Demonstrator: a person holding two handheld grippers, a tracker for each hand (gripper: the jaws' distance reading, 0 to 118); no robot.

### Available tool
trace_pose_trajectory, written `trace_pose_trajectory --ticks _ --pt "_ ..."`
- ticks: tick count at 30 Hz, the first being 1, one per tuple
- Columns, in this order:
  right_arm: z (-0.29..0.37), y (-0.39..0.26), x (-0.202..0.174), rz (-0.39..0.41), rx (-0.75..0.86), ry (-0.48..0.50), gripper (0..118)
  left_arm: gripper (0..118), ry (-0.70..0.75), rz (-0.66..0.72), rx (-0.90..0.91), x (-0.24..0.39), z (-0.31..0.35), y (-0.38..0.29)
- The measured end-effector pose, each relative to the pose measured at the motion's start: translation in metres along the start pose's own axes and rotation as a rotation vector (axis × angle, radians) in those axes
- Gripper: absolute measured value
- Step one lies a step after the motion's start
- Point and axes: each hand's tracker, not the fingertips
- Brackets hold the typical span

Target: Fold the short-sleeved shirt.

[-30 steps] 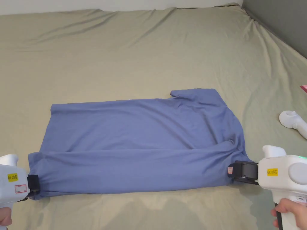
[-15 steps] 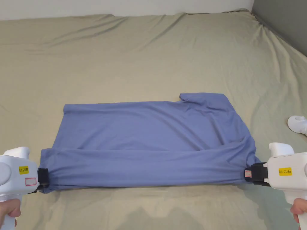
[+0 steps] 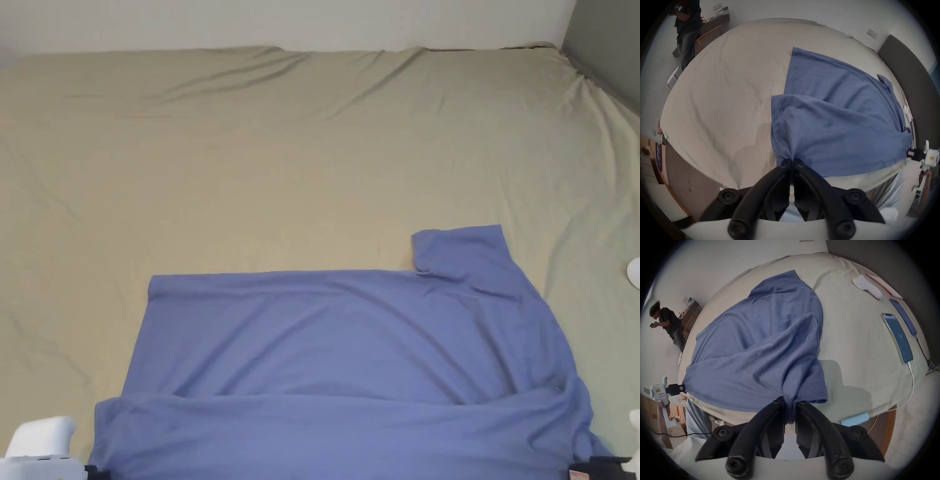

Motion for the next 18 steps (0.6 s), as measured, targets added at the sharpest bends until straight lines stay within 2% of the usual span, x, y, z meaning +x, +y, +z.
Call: trace_pose_trajectory --ticks 3,4,5,6,7,8,11,14,15,16,17,18 --pt "0.001 0.003 -0.002 0.008 0.0 -0.012 10 1 0.015 -0.037 0.009 0.004 0.002 0.001" --pt "0.0 0.005 -0.003 0.006 -0.003 -0.019 15 4 0.013 -0.032 0.012 0.004 0.0 0.004" --pt "0.0 0.007 -0.003 0.005 -0.003 -0.031 47 39 0.001 -0.032 0.006 0.001 -0.003 0.008" --pt "0.0 0.009 -0.004 0.011 0.009 -0.069 81 85 -0.024 -0.01 0.002 -0.003 -0.003 0.011" --pt "0.005 0.009 -0.005 0.046 0.034 -0.11 102 115 -0.02 0.04 0.033 -0.008 -0.001 0.013" --pt "0.014 0.01 -0.004 0.082 0.051 -0.128 105 117 -0.008 0.068 0.067 -0.013 0.003 0.015" --pt "0.046 0.026 -0.005 0.033 0.129 -0.081 105 114 0.035 0.067 0.173 -0.021 0.026 0.039" --pt "0.06 0.055 -0.008 0.041 0.193 -0.074 104 113 0.028 0.042 0.198 -0.016 0.026 0.079" --pt "0.061 0.065 -0.011 0.037 0.246 -0.081 96 109 0.011 0.028 0.213 -0.012 0.023 0.092" --pt "0.06 0.078 -0.014 0.028 0.283 -0.08 70 95 -0.01 0.014 0.231 -0.006 0.019 0.109" --pt "0.055 0.092 -0.016 -0.003 0.303 -0.076 9 61 -0.017 0.015 0.22 0.0 0.012 0.127" --pt "0.052 0.104 -0.022 -0.062 0.359 -0.082 0 25 -0.023 0.001 0.216 0.006 0.002 0.142"
